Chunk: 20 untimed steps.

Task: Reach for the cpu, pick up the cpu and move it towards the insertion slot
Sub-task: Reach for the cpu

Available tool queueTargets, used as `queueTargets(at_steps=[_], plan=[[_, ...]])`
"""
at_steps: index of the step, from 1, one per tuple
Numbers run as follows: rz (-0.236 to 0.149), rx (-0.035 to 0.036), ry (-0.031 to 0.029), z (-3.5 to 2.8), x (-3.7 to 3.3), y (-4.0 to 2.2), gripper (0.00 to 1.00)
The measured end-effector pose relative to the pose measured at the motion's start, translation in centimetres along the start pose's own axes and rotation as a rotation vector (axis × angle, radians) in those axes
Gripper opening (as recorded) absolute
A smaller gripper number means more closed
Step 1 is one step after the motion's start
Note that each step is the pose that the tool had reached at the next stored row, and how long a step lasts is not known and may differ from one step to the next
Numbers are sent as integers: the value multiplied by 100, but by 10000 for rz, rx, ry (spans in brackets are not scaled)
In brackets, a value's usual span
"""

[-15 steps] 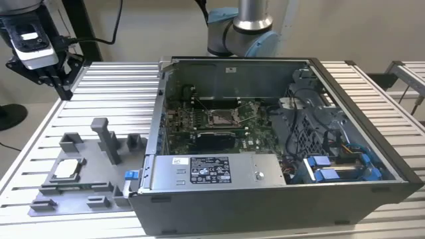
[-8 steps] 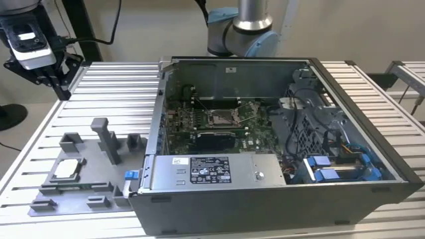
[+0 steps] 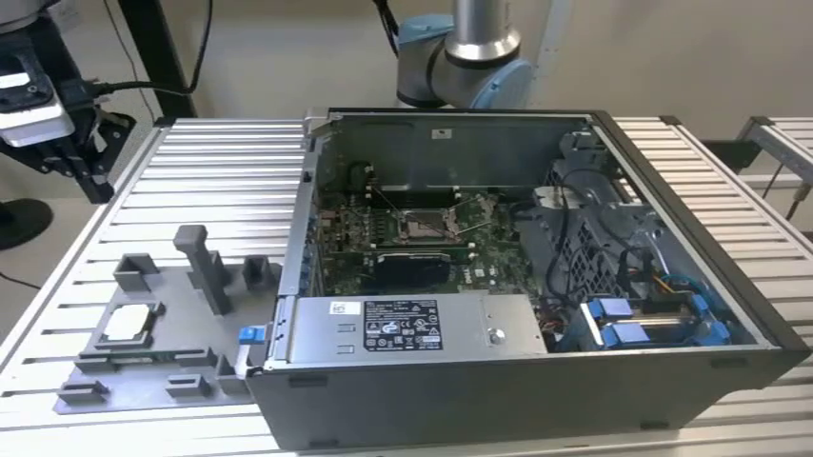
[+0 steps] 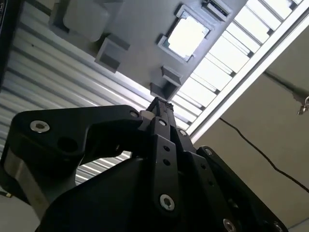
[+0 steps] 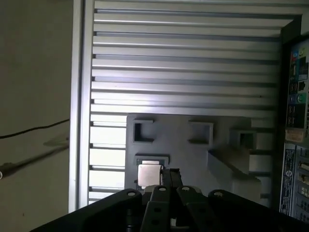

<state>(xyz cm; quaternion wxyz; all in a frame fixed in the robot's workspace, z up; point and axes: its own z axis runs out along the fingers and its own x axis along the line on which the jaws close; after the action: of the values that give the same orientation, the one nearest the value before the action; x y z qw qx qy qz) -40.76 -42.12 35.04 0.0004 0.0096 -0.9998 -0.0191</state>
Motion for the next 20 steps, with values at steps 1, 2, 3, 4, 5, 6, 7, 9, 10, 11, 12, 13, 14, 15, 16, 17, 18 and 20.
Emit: queueTargets(at_steps=[1, 2, 3, 4, 5, 6, 7, 9, 10, 11, 12, 13, 14, 15, 16, 17, 18, 20], plan=[[0, 0, 0, -1, 12, -27, 0], [0, 1, 0, -2, 27, -57, 0], [0, 0, 0, -2, 40, -84, 0], [1, -1, -1, -2, 55, -112, 0], [0, 0, -1, -3, 69, -139, 0], [0, 0, 0, -5, 83, -169, 0], [1, 0, 0, -5, 96, -201, 0], [0, 0, -1, -7, 113, -266, 0], [0, 0, 0, -8, 117, -292, 0], [0, 1, 1, -9, 120, -314, 0], [0, 1, 1, -10, 121, -335, 0], [0, 0, 0, -9, 122, -349, 0], [0, 0, 0, -9, 123, -351, 0], [0, 0, -1, -9, 123, -351, 0], [-1, 0, -1, -10, 123, -351, 0], [-6, 0, 0, -10, 122, -352, 0], [-12, 0, 0, -10, 122, -351, 0], [-14, 0, 0, -10, 122, -351, 0]])
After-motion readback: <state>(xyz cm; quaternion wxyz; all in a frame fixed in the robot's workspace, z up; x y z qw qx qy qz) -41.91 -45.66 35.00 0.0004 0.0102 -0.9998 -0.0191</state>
